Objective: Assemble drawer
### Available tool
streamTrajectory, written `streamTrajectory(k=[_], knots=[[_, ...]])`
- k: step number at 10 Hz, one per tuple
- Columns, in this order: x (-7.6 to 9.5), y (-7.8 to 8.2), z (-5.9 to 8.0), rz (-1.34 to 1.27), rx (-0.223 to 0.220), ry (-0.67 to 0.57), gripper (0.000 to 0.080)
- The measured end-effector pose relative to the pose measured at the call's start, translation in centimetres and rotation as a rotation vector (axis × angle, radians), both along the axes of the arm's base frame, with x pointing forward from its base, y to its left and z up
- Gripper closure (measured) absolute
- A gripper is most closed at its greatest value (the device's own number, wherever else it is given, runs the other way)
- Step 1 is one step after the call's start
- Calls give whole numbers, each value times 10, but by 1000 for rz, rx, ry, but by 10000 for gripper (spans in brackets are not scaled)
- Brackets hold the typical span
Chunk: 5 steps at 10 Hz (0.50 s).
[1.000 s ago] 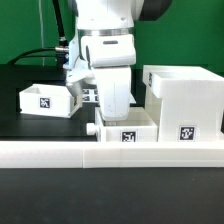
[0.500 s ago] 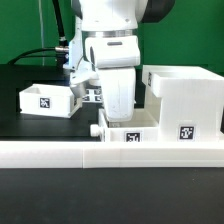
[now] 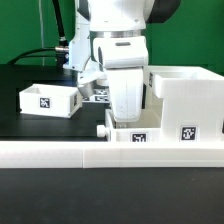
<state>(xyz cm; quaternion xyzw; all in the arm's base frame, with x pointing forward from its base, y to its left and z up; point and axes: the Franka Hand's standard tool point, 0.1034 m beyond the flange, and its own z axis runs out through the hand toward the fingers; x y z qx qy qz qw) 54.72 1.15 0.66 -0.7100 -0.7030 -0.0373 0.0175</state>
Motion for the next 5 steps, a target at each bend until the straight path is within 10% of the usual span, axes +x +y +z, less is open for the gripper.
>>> streamTrajectory(k=[5], knots=[[0,-2,0,26,-3,-4,758]])
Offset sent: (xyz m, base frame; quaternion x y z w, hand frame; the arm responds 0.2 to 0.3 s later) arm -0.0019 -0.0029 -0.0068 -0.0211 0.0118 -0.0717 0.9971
